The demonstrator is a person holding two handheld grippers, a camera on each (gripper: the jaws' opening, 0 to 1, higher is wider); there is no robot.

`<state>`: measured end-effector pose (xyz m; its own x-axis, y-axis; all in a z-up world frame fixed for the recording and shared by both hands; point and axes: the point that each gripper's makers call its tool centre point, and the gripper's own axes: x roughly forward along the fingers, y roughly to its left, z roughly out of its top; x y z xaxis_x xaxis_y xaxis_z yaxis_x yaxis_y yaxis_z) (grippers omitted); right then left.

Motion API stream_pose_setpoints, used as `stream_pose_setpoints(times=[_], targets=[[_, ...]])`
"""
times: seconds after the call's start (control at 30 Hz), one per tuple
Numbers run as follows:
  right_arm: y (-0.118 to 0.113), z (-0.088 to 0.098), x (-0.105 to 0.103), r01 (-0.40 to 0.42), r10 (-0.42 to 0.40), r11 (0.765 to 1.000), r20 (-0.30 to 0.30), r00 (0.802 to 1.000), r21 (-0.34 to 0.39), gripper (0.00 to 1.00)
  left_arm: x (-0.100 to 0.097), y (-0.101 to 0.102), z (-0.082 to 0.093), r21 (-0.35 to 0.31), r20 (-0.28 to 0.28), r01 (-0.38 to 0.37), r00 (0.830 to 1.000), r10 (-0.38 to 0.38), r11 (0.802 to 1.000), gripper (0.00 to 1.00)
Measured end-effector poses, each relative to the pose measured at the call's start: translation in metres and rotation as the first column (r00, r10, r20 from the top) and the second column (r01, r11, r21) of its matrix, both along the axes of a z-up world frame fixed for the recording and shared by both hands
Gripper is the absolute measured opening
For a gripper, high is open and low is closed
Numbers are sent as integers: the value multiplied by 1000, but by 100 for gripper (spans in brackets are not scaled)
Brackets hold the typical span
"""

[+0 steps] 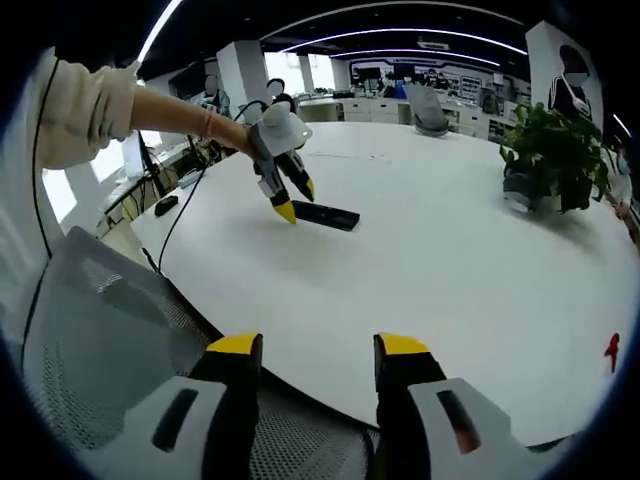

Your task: Press the specified remote control buttons in sequence, fully releasing each button before pressing the next.

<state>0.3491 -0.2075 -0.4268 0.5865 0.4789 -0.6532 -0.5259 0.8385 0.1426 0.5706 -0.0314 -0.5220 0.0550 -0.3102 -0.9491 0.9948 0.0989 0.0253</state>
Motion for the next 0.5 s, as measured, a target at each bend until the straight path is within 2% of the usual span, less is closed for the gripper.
stream_pose_setpoints(times=[0.07, 0.2, 0.3, 0.5], targets=[[0, 0, 0, 0, 0, 1000, -1, 1000, 1, 46, 4, -1, 0, 3, 5, 1, 1000, -1, 1000, 44], [0, 0, 0, 1, -1, 1000, -1, 1000, 2, 45, 4, -2, 0, -1, -16, -4, 1000, 4, 1000, 36], [0, 0, 0, 2, -2, 1000, 0, 1000, 4, 45, 4, -3, 0, 1, -27, -6, 1000, 6, 1000, 34], [0, -1, 0, -1, 1, 1000, -4, 1000, 2, 44, 5, -3, 0, 7, -22, 3, 1000, -3, 1000, 26]])
